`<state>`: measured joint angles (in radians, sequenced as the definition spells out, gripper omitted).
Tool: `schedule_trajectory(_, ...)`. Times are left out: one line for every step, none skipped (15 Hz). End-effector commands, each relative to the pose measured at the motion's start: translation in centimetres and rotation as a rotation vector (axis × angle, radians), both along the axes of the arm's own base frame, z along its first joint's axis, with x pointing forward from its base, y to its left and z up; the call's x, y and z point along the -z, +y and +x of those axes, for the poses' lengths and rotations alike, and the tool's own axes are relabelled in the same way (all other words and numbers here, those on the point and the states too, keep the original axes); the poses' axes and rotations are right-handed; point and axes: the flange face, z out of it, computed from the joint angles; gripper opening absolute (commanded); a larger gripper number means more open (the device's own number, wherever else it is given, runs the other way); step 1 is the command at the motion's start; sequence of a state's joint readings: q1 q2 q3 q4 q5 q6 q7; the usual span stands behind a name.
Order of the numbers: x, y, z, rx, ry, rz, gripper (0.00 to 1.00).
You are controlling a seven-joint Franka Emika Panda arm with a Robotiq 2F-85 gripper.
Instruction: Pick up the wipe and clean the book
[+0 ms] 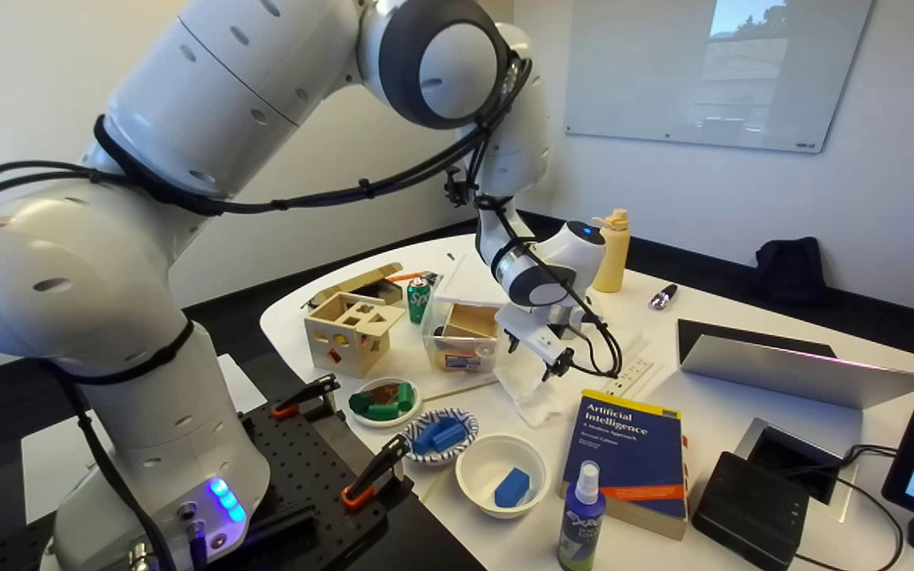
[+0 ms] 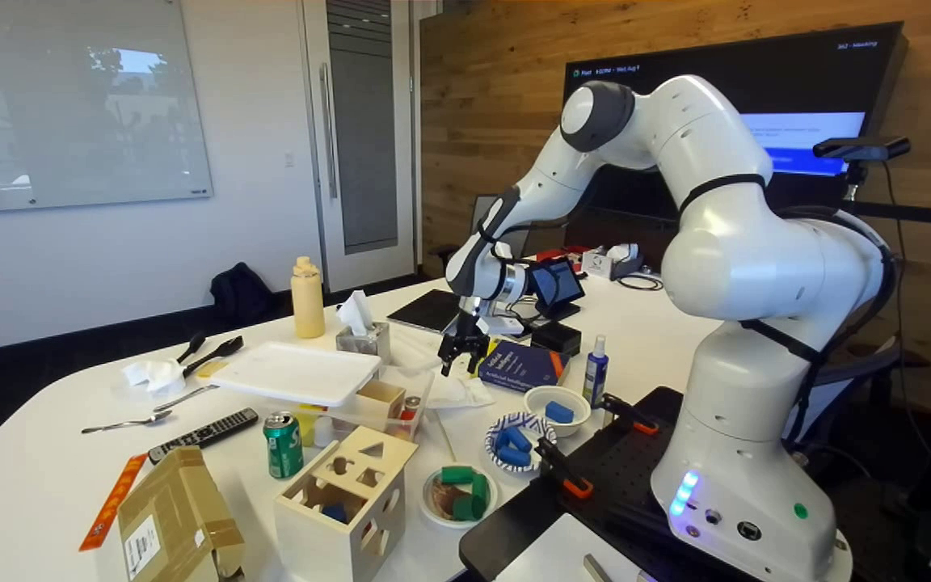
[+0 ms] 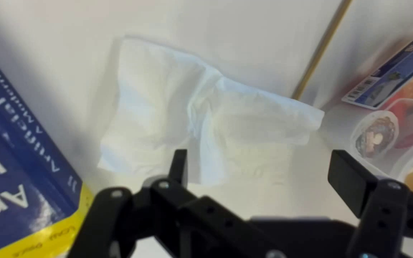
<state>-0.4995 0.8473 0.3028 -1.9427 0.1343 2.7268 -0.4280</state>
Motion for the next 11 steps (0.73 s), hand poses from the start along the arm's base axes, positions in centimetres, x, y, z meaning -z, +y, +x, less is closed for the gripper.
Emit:
schedule_trajectory(-7.0, -0.3, -2.4, 0.014, -0.023, -0.034, 1.00)
schedule_trajectory(-8.7, -0.6, -2.7, 0.029, -0.043, -0.052, 1.00)
schedule_trajectory(-10.1, -0.8, -2.8, 0.041, -0.063, -0.070, 1.00)
schedule_trajectory(-11.6, -1.0, -3.0, 0.051, -0.072, -0.078, 1.00)
schedule_trajectory(-12.6, -1.2, -3.1, 0.057, -0.078, -0.085, 1.00)
schedule_trajectory(-13.6, -1.4, -3.2, 0.061, -0.086, -0.088, 1.00)
schedule_trajectory(-14.5, -1.7, -3.3, 0.068, -0.093, -0.093, 1.00)
schedule_trajectory(-15.0, -1.9, -3.4, 0.071, -0.103, -0.099, 1.00)
schedule_trajectory(-15.6, -2.1, -3.4, 0.077, -0.111, -0.109, 1.00)
schedule_trajectory(-15.9, -2.3, -3.4, 0.079, -0.113, -0.114, 1.00)
schedule_trajectory(-16.0, -2.5, -3.5, 0.083, -0.114, -0.122, 1.00)
